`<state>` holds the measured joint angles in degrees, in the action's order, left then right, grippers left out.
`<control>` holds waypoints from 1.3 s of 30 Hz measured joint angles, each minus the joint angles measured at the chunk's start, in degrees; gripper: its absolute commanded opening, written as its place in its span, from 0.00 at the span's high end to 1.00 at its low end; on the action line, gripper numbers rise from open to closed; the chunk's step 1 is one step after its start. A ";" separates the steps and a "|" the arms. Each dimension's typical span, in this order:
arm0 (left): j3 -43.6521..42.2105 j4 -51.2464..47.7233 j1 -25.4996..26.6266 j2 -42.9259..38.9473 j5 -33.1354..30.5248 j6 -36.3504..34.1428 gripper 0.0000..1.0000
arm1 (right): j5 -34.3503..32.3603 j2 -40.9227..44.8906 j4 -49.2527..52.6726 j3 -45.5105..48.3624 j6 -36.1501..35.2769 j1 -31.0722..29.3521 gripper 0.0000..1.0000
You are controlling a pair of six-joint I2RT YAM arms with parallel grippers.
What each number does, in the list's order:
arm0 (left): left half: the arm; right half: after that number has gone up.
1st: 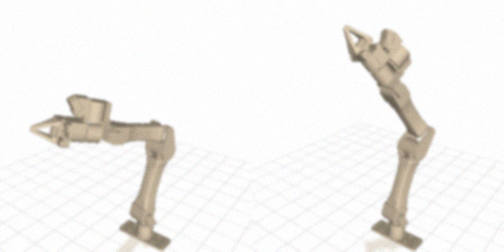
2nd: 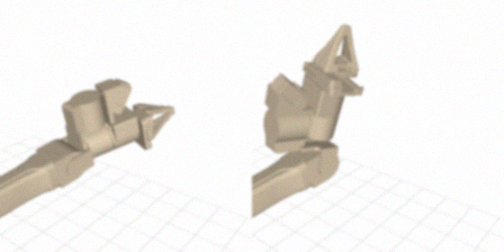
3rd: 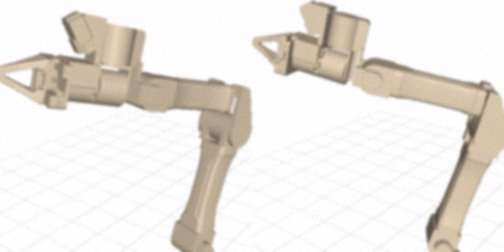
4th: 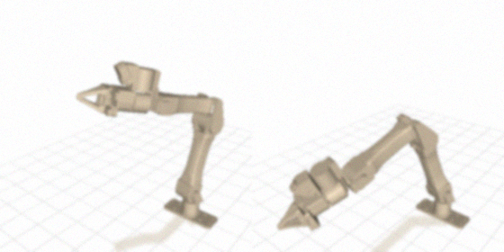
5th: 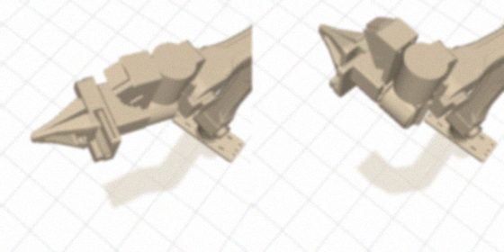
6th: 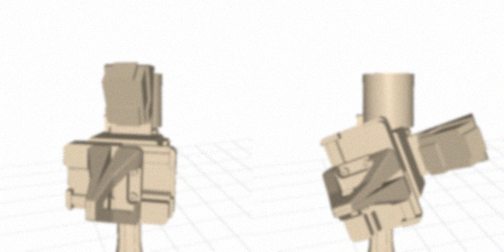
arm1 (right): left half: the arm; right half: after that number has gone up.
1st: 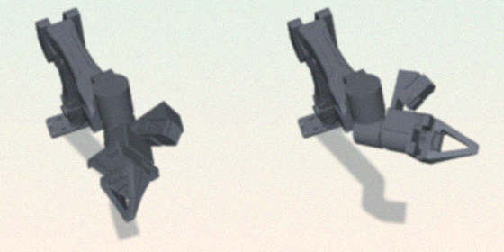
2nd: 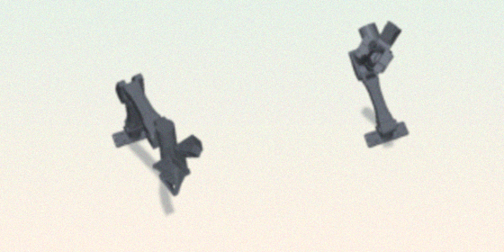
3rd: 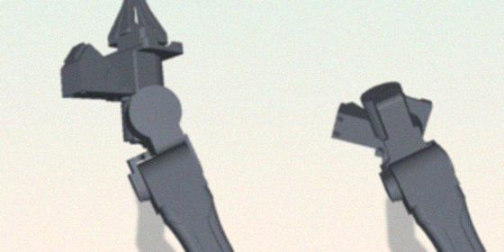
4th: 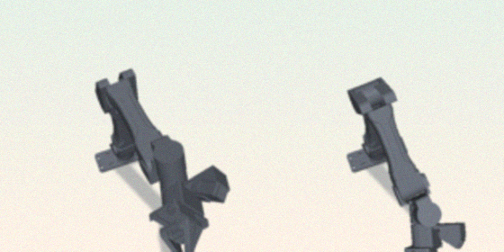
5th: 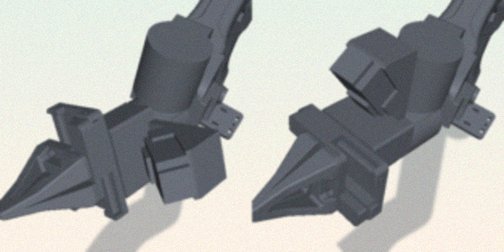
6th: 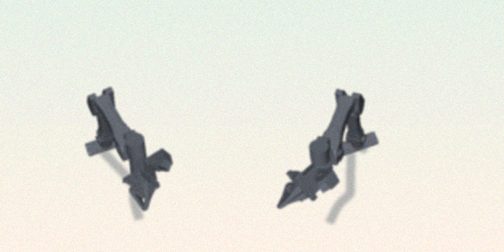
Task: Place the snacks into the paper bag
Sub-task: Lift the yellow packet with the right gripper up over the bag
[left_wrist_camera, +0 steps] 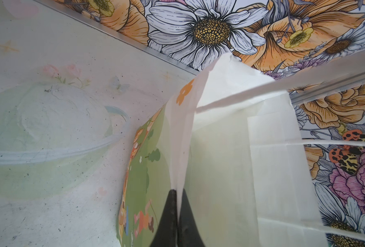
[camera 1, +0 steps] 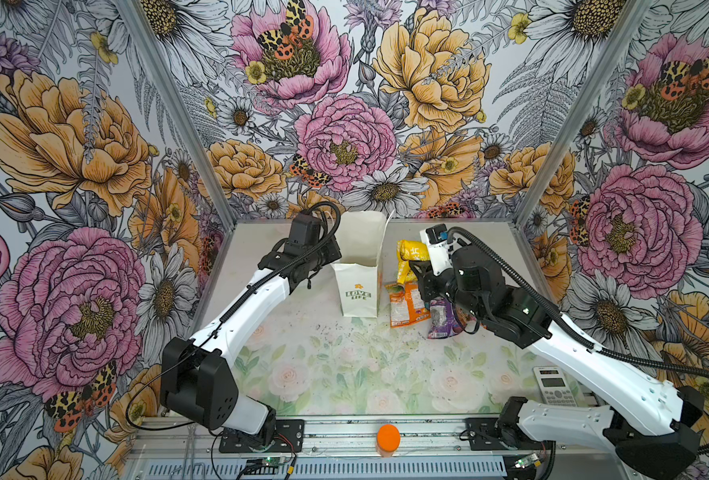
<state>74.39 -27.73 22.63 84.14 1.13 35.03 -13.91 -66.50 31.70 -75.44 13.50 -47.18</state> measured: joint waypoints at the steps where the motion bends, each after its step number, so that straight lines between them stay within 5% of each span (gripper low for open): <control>1: 0.00 0.00 0.02 0.00 0.02 0.00 1.00 | 0.04 -0.92 -0.61 -1.53 -0.87 0.00 1.00; 22: 0.42 -0.35 0.50 0.00 0.00 0.00 1.00 | 3.13 -14.67 -15.39 -17.31 -7.06 0.00 1.00; 39: 0.42 -0.35 0.50 0.00 0.00 0.00 1.00 | 1.73 -20.76 -32.41 -16.76 2.71 0.02 1.00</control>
<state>74.81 -28.08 23.14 84.14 1.13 35.03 -12.19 -87.26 -0.71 -92.20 16.21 -47.16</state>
